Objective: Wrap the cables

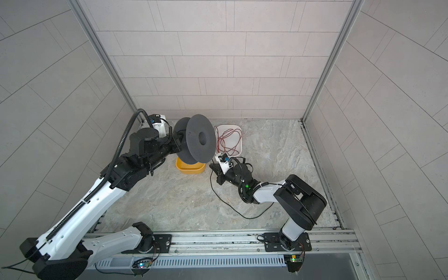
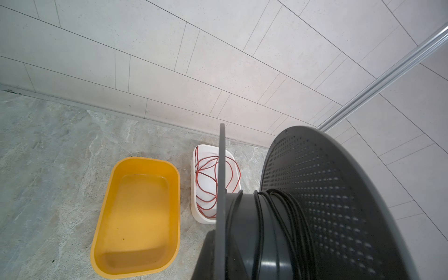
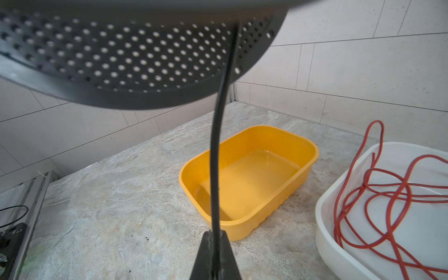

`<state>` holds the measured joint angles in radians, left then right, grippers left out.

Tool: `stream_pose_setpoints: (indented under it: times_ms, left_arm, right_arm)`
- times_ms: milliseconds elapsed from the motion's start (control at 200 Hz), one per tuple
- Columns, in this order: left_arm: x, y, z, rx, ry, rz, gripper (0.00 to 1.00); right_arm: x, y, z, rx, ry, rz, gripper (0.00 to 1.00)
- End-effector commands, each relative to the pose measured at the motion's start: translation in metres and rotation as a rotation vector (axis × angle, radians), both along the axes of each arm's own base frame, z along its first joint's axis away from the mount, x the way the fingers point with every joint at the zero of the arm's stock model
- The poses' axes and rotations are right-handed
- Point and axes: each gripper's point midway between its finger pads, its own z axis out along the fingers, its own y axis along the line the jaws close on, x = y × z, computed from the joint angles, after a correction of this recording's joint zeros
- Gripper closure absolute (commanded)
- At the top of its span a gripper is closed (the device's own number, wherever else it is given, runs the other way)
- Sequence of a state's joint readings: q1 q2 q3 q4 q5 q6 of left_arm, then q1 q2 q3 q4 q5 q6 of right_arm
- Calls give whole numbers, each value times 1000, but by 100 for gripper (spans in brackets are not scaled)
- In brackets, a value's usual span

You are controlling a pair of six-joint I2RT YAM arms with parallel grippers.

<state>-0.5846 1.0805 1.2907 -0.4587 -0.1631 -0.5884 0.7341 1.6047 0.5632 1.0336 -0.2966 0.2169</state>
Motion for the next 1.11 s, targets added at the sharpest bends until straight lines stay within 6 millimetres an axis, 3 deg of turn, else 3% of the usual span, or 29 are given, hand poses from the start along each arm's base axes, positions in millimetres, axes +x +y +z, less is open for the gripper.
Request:
stream_pose_setpoints:
  times_ms: [0,275,405,686,946,1101]
  left_arm:
    - [1,9,50,-118,-154,49,100]
    - [-9,11,61,-141,-169,30,100]
    - [-15,14,71,-143,-180,19,100]
    - [-24,15,84,-173,-200,-1,100]
    - [-31,19,94,-141,-213,-10,100]
    - [-38,18,102,-170,-223,-38,100]
  right_arm:
    - [-7,7,13,71,-18,38,95]
    - [-6,24,3,121,16,97,81]
    - [-6,28,-3,128,28,109,70]
    - [0,30,-19,89,36,91,59]
    - [-2,11,-21,34,16,17,59]
    - [3,1,-29,-57,20,-27,50]
